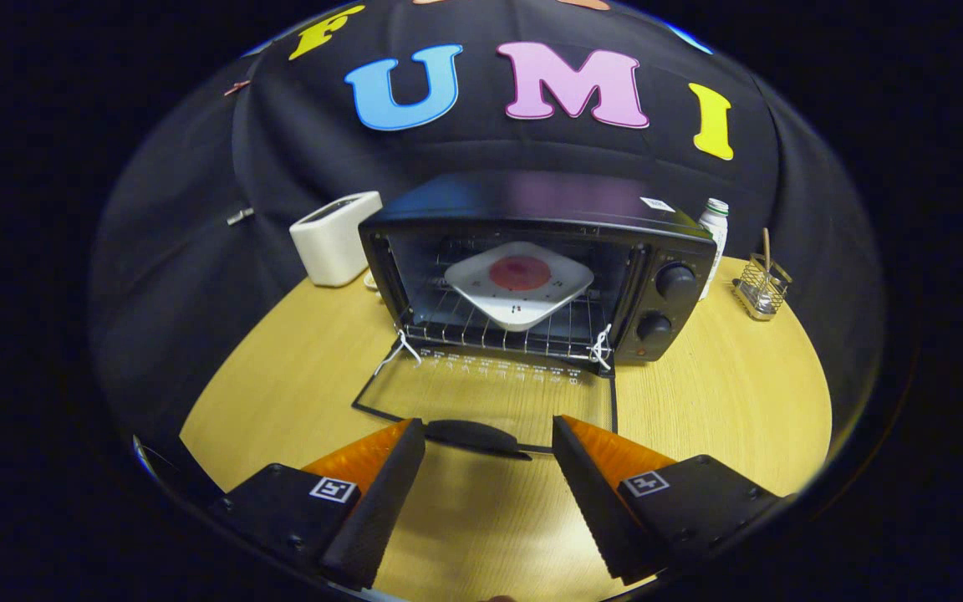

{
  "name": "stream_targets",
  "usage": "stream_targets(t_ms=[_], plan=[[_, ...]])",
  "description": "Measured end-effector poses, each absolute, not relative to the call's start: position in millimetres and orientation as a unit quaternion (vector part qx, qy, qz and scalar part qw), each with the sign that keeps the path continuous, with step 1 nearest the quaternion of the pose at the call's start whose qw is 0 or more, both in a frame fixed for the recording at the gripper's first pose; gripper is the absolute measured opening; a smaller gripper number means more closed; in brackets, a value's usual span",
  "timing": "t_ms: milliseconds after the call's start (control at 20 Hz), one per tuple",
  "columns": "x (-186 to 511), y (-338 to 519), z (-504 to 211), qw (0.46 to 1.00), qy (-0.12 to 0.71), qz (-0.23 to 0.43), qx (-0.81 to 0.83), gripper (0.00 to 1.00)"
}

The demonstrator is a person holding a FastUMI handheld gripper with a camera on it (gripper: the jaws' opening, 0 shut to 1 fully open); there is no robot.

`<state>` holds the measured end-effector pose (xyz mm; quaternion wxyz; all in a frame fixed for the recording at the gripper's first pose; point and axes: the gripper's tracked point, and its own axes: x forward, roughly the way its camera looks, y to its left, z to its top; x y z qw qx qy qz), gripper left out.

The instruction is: Open the toaster oven, put the food inside, and close the toaster oven door.

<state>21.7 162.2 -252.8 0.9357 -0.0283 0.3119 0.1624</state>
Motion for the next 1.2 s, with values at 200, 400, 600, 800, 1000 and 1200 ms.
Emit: stream_targets(t_ms=[200, 400, 600, 800, 1000, 1200], plan=[[12, 150, -297, 0.919, 0.373, 0.123, -0.020, 0.99], [10, 140, -333, 0.904, 0.416, 0.095, -0.012, 0.99], [14, 142, -347, 0.901, 0.425, 0.087, -0.021, 0.99], [29, 153, -347, 0.904, 0.422, 0.067, 0.002, 0.99], [40, 154, -348, 0.905, 0.422, 0.053, -0.009, 1.00], [41, 157, -340, 0.908, 0.414, 0.060, -0.027, 1.00]])
